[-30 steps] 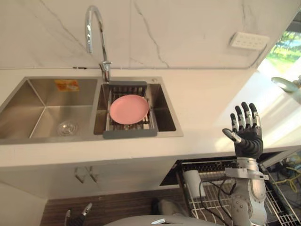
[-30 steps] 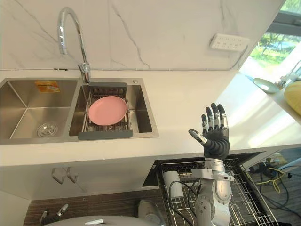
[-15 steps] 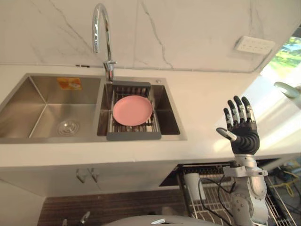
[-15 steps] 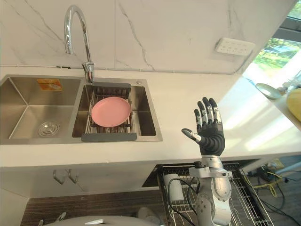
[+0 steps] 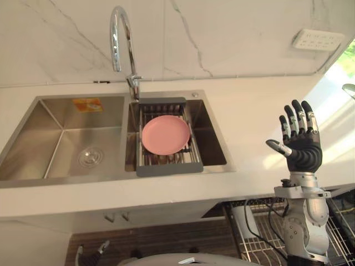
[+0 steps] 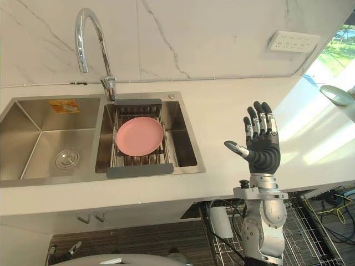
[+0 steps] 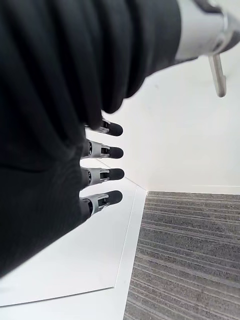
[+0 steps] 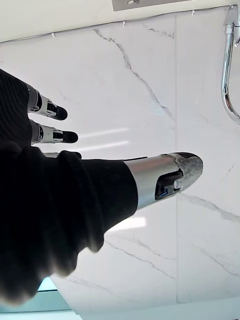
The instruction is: Walk over to the sink, pick up the cup, carry it to the dishwasher, place the cup inside the dishwasher, then close the dishwasher door
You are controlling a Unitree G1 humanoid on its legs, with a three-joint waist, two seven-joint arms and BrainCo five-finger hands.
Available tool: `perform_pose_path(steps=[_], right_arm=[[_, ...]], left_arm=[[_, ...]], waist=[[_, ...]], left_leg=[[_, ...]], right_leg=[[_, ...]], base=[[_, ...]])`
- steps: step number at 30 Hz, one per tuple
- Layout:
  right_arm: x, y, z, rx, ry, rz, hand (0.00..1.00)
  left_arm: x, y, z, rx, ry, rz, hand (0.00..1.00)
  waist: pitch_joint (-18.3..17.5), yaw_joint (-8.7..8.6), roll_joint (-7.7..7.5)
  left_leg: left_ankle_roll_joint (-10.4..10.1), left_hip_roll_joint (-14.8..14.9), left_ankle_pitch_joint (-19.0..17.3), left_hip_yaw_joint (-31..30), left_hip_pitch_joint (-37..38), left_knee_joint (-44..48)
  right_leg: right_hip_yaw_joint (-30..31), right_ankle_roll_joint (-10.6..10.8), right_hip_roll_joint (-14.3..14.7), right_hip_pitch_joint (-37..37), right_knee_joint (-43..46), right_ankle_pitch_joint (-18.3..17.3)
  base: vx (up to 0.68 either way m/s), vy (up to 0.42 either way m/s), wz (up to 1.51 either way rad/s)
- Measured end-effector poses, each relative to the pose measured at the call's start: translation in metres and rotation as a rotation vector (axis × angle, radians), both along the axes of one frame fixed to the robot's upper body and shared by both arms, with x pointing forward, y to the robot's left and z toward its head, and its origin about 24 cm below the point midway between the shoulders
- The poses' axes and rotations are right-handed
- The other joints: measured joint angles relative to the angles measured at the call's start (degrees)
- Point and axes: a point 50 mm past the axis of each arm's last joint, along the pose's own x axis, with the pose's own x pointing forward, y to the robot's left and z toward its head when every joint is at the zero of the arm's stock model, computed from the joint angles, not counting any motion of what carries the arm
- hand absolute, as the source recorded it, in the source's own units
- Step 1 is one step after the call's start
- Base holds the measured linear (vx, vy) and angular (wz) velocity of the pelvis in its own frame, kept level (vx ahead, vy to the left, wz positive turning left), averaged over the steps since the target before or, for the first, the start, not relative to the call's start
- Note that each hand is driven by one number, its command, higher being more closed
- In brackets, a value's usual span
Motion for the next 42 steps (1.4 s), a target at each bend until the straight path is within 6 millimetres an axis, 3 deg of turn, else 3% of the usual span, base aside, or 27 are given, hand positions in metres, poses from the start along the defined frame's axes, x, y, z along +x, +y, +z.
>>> perform_pose_path(steps=[8,12,16,22,31,42], right_arm=[[0.013,0.015,-0.028,0.018,0.170,0.074,0.00],[0.027,0.047,-0.028,-0.257,0.213,0.106,0.00],[0.040,0.063,-0.023,-0.637,0.194,0.031,0.00],[0.057,0.090,-0.014,-1.026,0.096,0.019,0.00],[0.087,0.106,-0.032,-1.395,0.132,0.055,0.00],[0.115,0.098,-0.060,-1.651,0.250,0.049,0.00]], left_arm=[[-0.005,0.002,-0.004,-0.097,0.019,0.097,0.00],[-0.019,0.008,-0.009,-0.155,0.088,0.154,0.00],[-0.024,0.007,-0.011,-0.178,0.124,0.159,0.00],[-0.024,0.007,-0.012,-0.167,0.164,0.152,0.00],[-0.012,0.021,-0.008,-0.126,0.158,0.132,0.00],[-0.009,0.023,-0.007,-0.117,0.176,0.099,0.00]], waist=[[-0.86,0.84,0.22],[-1.12,1.21,-0.19],[-1.34,2.99,-0.64],[-1.39,3.38,-1.05],[-1.27,4.32,-2.63],[-1.19,5.72,-2.87]], left_leg=[[0.36,-0.71,0.70,-0.88,-0.16,-1.20],[0.65,-0.95,0.89,-1.29,-0.08,-1.55],[0.74,-1.15,0.98,-0.45,0.73,-1.64],[0.66,-1.31,0.94,-0.51,0.40,-1.68],[1.06,-1.84,1.41,-1.72,-1.34,-1.66],[1.09,-2.24,1.48,-2.52,-1.67,-1.69]], right_leg=[[-1.86,0.62,-0.99,0.06,-0.20,0.08],[-3.84,1.03,-1.46,0.37,0.03,0.31],[-3.95,1.17,-1.82,1.22,0.11,0.40],[-4.64,1.02,-2.07,1.16,-0.04,0.14],[-7.70,1.56,-2.71,1.71,-0.96,0.58],[-9.64,1.93,-2.95,2.16,-1.55,0.83]], base=[[-0.01,0.003,0.07],[-0.03,0.003,0.07],[-0.04,0.012,0.01],[-0.05,0.007,0.03],[0.02,-0.001,0.15],[0.01,-0.005,0.04]])
